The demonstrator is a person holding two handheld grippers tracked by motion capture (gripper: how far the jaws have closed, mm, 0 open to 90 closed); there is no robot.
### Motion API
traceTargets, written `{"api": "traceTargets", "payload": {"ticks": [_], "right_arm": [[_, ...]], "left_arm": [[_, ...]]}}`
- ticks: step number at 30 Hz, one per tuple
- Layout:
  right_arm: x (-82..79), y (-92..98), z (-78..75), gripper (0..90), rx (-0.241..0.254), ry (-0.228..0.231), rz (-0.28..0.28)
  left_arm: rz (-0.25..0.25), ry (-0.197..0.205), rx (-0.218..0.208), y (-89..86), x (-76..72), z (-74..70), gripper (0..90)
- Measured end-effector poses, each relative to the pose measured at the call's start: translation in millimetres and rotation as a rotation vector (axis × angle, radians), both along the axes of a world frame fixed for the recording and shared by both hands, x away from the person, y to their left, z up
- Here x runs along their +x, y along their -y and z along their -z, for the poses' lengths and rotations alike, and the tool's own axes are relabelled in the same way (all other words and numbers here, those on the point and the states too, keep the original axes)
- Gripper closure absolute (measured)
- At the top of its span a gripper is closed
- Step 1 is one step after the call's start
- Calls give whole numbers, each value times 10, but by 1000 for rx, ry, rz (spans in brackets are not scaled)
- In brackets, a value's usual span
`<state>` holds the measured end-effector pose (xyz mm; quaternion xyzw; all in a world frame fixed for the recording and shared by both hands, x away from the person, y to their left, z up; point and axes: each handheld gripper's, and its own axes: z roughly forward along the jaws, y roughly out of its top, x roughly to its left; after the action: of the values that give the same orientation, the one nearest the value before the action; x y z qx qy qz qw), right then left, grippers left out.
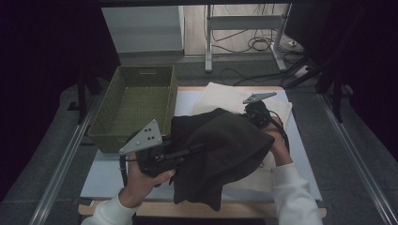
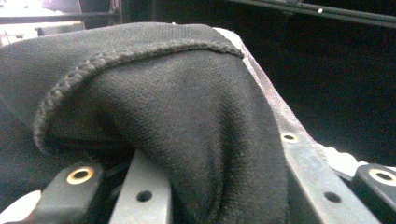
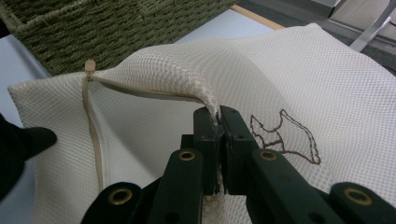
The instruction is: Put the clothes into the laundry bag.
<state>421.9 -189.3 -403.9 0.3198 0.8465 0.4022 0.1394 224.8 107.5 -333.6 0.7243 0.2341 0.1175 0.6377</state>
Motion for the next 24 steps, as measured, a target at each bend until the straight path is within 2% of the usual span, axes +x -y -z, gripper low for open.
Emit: {"api": "traceTargets", "payload": {"ticks": [10,14,17,22,24], "right_arm": [[-23,35,-48,857,17,7,4],[-32,39,-64,857,17,13,2],[-32,43,-64,857,19,9,3],[-32,56,-69,857,23,12,5],[-33,65,-71,857,25,11,6]], "left_arm": [[-8,-88,45,56,95,353,708],[-8,-123,59,100,174,495,708],[-9,-168,81,142,254,638,708],[-35,-208,126,190,375,864,706],[-40,-238,134,184,421,954,706]]}}
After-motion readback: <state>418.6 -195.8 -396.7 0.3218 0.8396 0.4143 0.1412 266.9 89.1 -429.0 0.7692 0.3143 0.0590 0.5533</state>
